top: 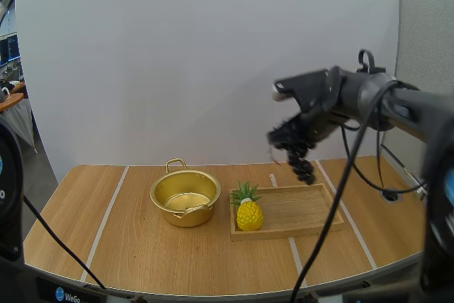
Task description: Open the pot, put the grape inside, and close it
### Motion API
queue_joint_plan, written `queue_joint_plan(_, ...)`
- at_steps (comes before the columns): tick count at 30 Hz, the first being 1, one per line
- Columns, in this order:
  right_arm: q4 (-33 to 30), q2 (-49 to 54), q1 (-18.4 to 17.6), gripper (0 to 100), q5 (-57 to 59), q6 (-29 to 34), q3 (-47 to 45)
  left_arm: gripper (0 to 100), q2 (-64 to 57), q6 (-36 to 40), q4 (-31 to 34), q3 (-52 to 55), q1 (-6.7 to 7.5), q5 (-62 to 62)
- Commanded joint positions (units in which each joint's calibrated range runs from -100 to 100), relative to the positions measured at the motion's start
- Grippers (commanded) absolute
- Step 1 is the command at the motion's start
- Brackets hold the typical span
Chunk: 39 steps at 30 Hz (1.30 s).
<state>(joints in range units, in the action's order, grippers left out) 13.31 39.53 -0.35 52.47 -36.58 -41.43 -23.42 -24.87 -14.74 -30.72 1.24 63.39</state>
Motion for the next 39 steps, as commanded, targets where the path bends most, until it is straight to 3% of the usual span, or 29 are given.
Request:
queue_joint_plan(1,3.69,2.16,-3.12,0,7.84,0.25,4.69,0,-0.23,0.78,-0.42,-0.49,0.07,-2.50)
queue_joint_plan(8,6.99,0.92,-12.23,0,11.56,0.74,11.86,0,-0.23,0.78,-0.42,-0.49,0.07,-2.50)
queue_joint_plan(14,6.99,-5.87,-17.22,0,11.32,1.98,14.49,0,-0.23,0.78,-0.42,-0.49,0.07,-2.50)
queue_joint_plan(39,6.51,-31.93,-18.58,0,-10.49,0.35,14.73,0,-0.23,0.78,-0.42,-0.49,0.07,-2.50)
